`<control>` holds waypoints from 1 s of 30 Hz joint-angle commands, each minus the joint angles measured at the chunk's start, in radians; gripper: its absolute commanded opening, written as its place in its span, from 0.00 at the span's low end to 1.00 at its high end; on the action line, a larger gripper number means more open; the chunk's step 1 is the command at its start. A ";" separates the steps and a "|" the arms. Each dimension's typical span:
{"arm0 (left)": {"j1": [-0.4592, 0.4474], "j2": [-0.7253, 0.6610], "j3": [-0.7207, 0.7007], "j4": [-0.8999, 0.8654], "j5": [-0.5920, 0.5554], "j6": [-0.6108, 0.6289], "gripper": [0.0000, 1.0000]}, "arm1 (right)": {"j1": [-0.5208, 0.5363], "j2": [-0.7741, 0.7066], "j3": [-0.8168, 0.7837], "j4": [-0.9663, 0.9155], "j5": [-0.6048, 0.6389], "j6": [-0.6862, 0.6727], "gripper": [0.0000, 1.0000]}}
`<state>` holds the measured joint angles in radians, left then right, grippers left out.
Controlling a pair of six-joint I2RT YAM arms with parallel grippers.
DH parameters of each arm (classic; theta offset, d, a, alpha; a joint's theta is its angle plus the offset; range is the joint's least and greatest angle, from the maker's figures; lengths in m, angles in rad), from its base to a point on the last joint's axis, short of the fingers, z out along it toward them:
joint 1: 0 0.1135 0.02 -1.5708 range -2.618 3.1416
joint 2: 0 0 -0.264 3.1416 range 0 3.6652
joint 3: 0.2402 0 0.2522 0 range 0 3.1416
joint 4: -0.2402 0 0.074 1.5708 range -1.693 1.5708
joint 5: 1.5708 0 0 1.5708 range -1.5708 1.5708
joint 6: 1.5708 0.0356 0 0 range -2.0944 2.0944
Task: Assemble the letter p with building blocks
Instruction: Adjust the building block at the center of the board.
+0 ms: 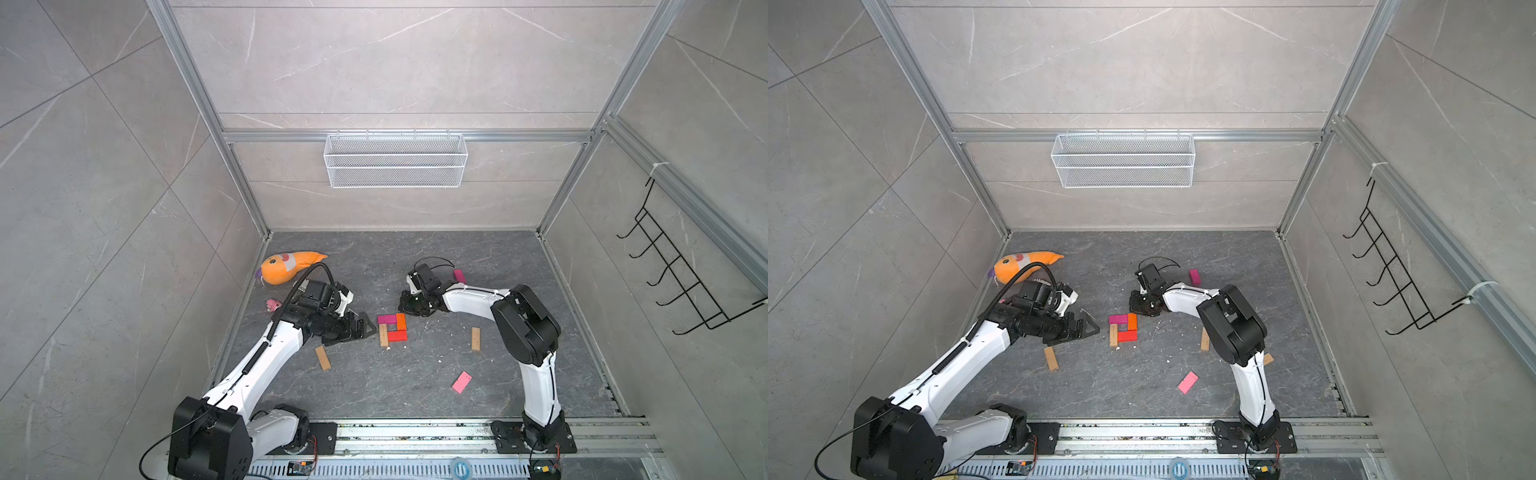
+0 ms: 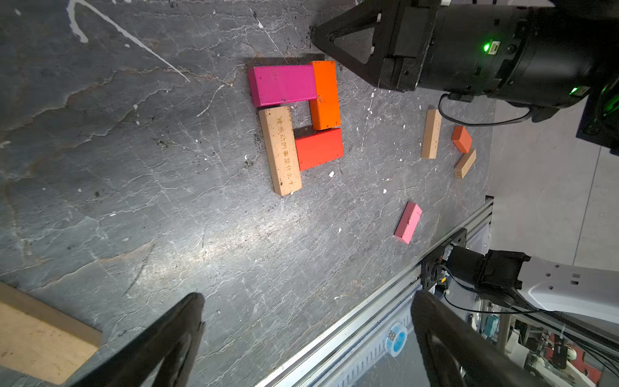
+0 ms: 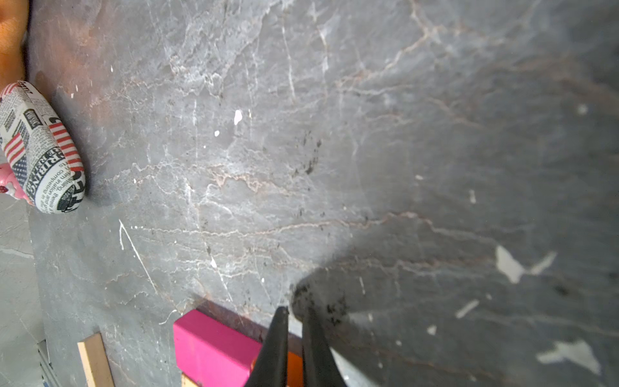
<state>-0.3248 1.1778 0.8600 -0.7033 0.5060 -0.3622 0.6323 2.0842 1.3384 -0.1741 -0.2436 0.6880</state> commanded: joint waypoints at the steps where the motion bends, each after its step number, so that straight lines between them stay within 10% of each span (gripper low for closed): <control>1: 0.004 0.002 0.038 -0.008 0.008 0.022 1.00 | 0.008 0.011 -0.049 -0.098 0.016 0.011 0.15; 30: 0.003 -0.005 0.043 -0.025 -0.062 0.011 1.00 | -0.006 0.071 0.095 -0.189 0.033 -0.025 0.17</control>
<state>-0.3248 1.1797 0.8635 -0.7090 0.4866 -0.3626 0.6334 2.1006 1.3926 -0.2451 -0.2413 0.6838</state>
